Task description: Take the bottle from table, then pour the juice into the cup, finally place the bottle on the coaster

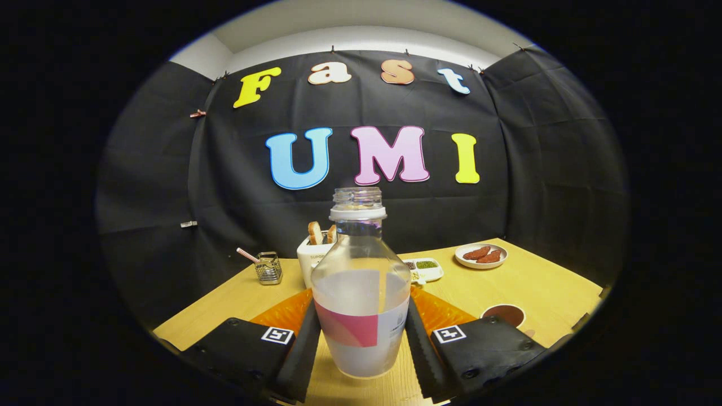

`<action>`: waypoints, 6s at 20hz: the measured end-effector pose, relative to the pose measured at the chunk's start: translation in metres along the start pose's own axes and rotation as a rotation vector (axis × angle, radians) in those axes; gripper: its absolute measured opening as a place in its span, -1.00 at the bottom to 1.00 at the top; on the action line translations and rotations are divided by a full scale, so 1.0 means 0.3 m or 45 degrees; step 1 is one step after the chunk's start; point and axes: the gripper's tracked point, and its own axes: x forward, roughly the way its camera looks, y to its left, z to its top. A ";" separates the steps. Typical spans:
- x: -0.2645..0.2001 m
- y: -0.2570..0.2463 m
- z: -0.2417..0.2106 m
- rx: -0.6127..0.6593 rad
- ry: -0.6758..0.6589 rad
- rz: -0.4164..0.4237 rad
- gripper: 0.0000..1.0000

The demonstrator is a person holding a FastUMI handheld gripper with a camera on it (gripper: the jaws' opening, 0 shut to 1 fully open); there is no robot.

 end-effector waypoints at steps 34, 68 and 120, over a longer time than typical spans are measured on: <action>0.055 -0.241 -0.160 1.475 0.256 -0.040 0.49; 0.063 -0.335 -0.217 2.214 0.356 0.016 0.49; 0.108 -0.466 0.036 2.864 0.144 -0.019 0.49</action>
